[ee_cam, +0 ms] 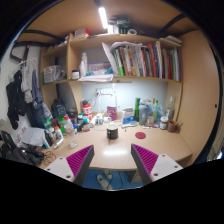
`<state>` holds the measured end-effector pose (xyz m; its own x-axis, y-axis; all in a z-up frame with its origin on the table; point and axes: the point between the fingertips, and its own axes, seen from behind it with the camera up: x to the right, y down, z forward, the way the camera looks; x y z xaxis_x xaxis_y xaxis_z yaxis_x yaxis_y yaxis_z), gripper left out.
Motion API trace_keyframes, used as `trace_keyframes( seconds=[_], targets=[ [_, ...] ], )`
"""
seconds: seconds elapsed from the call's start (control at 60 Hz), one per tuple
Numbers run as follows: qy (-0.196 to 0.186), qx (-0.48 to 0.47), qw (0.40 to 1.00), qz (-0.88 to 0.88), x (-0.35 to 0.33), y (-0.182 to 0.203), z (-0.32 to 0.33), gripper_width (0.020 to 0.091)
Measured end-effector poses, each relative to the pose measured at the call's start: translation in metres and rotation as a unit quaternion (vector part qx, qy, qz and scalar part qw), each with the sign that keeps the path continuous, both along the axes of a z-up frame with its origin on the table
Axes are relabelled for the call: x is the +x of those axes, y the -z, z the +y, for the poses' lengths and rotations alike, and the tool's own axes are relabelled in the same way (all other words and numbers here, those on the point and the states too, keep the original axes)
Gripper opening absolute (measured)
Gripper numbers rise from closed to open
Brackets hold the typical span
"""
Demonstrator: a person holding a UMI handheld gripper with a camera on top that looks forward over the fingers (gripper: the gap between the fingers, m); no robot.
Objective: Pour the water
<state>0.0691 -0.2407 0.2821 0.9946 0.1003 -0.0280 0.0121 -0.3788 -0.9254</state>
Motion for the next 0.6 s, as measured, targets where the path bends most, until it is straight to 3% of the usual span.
trace_keyframes(
  seconds=[0.033,0.117,0.6],
  targets=[
    [0.007,0.004,1.000,0.001,-0.040,-0.008,-0.036,0.0826],
    [0.020,0.009,1.000,-0.004,-0.045,-0.016,-0.043,0.0825],
    [0.022,0.016,1.000,-0.002,-0.073,-0.006,-0.031,0.0827]
  ],
)
